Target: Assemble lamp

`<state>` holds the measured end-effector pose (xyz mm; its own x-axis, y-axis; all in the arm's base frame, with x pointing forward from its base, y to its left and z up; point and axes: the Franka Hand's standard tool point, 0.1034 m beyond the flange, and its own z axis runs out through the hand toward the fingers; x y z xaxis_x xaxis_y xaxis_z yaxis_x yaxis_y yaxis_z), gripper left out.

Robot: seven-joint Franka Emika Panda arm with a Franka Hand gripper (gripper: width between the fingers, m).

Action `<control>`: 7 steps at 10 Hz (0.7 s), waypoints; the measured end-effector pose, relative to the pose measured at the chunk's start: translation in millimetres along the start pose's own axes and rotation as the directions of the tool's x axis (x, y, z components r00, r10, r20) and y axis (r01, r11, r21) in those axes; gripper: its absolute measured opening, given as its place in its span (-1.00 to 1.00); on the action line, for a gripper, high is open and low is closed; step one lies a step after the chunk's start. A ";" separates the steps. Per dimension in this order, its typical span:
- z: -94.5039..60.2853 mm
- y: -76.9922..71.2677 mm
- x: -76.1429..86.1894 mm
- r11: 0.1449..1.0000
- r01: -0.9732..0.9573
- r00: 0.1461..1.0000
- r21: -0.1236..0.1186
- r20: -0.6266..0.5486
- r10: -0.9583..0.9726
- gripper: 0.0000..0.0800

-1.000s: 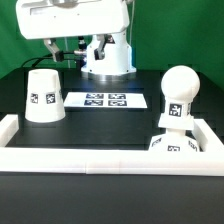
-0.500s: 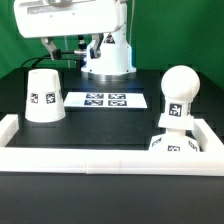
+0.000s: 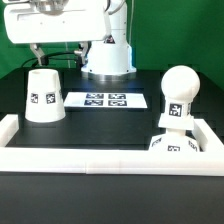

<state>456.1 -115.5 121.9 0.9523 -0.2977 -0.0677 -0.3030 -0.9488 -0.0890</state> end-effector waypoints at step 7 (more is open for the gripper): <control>19.3 16.9 -15.8 1.000 -0.023 1.000 0.012 0.017 0.023 0.75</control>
Offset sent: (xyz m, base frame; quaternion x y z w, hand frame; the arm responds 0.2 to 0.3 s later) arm -0.0156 -0.0094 -0.0147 0.0210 0.0096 -0.0012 0.9997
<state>435.3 -124.8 102.3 0.9442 -0.3178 -0.0861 -0.3255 -0.9402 -0.0998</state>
